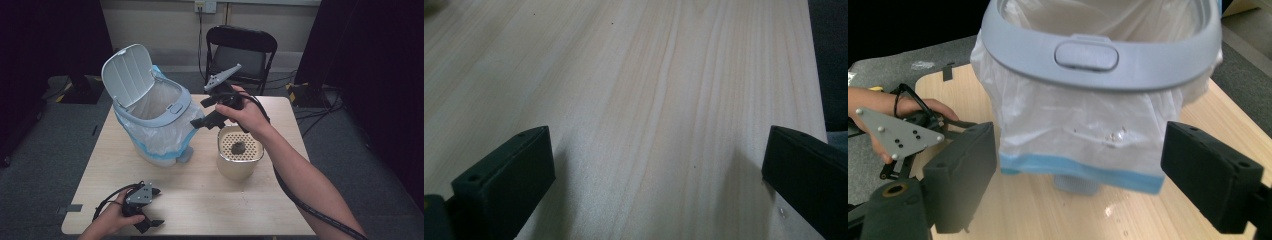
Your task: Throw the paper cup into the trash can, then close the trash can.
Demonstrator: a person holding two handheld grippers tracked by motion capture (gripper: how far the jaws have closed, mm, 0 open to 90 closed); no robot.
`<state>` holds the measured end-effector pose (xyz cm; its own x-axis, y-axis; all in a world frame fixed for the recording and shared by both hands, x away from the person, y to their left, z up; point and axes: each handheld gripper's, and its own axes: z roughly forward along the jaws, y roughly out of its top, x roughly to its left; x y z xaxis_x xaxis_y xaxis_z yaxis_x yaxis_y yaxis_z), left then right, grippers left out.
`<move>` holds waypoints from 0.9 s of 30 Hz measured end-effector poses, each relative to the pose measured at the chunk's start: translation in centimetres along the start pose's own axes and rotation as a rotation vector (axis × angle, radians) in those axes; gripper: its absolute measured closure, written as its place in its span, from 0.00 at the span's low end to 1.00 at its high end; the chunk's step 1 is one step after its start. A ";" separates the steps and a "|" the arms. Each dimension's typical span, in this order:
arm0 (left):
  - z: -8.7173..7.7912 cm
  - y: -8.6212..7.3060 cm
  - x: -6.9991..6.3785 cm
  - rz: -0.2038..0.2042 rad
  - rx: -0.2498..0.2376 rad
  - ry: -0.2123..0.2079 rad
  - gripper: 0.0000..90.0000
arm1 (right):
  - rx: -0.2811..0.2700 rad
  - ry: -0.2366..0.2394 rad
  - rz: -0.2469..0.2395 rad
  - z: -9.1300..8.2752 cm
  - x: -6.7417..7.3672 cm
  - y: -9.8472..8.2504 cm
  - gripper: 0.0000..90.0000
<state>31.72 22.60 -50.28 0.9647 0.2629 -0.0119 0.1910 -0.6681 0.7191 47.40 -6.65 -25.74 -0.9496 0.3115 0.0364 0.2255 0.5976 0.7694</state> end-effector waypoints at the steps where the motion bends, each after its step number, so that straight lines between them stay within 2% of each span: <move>1: 0.0 0.0 0.0 0.000 0.000 0.000 0.00 | 0.002 -0.001 0.006 -0.2 0.0 -0.3 0.16; 14: 0.0 0.0 0.0 -0.001 -0.003 -0.001 0.00 | 0.005 -0.022 0.034 -2.0 -0.9 -3.5 0.16; 19: 0.0 0.0 0.0 0.001 -0.003 -0.002 0.00 | 0.015 -0.029 0.027 -2.5 -0.7 -4.3 0.16; 27: 0.0 0.0 0.0 -0.005 0.004 0.003 0.00 | 0.001 -0.025 0.027 -3.6 0.1 -6.0 0.16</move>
<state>31.67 22.63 -50.28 0.9632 0.2684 -0.0132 0.1964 -0.6698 0.7161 45.18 -12.89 -28.05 -0.9374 0.3458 0.0417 0.2515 0.5893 0.7678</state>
